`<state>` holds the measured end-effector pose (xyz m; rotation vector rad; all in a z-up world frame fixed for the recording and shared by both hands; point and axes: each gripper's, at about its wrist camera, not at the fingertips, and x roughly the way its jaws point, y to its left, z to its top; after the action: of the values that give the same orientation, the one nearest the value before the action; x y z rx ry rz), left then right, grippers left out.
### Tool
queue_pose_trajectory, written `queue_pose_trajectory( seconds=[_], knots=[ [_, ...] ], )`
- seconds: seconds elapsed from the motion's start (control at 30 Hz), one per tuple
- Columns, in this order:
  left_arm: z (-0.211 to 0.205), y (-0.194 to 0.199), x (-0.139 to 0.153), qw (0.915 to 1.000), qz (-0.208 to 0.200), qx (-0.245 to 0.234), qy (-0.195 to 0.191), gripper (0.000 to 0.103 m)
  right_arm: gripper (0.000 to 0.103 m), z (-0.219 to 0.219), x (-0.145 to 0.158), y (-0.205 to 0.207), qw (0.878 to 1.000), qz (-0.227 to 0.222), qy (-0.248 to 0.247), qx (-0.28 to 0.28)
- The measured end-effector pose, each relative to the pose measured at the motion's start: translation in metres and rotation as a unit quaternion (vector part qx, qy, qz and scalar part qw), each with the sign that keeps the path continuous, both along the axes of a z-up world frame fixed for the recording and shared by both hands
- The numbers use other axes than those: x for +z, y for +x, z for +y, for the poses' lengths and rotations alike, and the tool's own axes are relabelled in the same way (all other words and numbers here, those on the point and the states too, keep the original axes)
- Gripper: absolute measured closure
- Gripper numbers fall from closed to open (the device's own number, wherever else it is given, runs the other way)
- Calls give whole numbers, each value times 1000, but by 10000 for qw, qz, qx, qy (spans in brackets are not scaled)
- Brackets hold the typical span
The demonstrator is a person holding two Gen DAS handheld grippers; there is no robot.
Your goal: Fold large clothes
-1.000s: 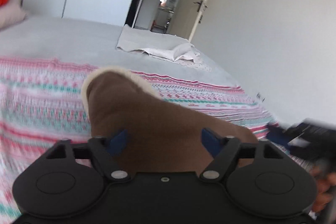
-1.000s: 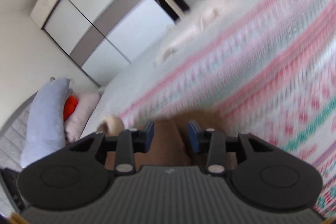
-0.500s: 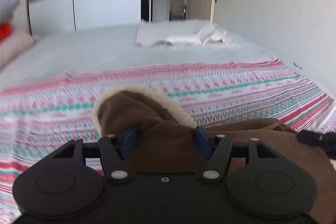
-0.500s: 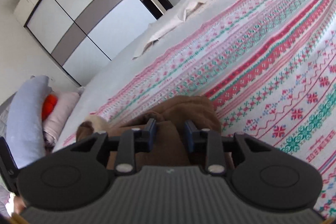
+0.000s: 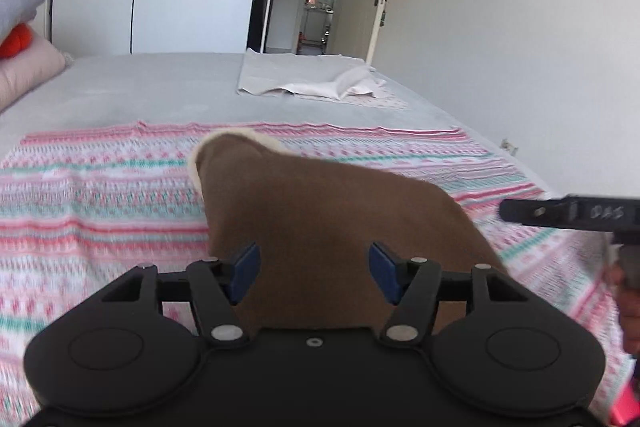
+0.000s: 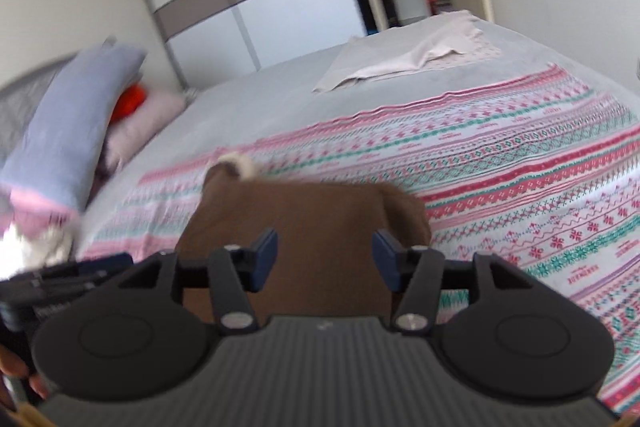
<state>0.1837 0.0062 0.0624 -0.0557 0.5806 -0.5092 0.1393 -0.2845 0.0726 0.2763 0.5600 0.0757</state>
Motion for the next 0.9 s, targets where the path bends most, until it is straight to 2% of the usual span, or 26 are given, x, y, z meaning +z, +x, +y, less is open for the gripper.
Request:
queue_pose_trajectory(
  seconds=[0.17,0.27,0.3,0.4,0.5,0.6,0.63,0.67,0.73,0.9],
  knots=[
    [0,-48,-28,9980,498,-164,355,43,45,19,-25,-26,9974,449,-410,386],
    [0,-74,-36,9978,218,-102,615,43,45,23,-45,-36,9934,871,-650,372],
    [3,-78,-34,9981,272,-88,552,43,45,23,-50,-41,9923,952,-683,392],
    [12,-91,-30,9981,513,47,336,43,43,27,-49,-60,9913,929,-840,408],
    [10,-109,-28,9972,580,168,434,43,42,31,-43,-82,9908,928,-925,336],
    [3,-131,-28,9953,560,380,693,43,40,33,-38,-101,9908,933,-938,286],
    [2,-136,-28,9946,627,444,695,41,37,35,-36,-108,9909,899,-973,231],
    [2,-140,-28,9939,692,529,677,35,34,36,-35,-114,9911,855,-1009,177],
    [1,-151,-28,9929,695,706,662,25,21,40,-33,-126,9914,753,-1066,60],
    [-2,-178,-22,9877,395,1263,835,5,5,46,-28,-152,9922,547,-1098,-244]
  ],
)
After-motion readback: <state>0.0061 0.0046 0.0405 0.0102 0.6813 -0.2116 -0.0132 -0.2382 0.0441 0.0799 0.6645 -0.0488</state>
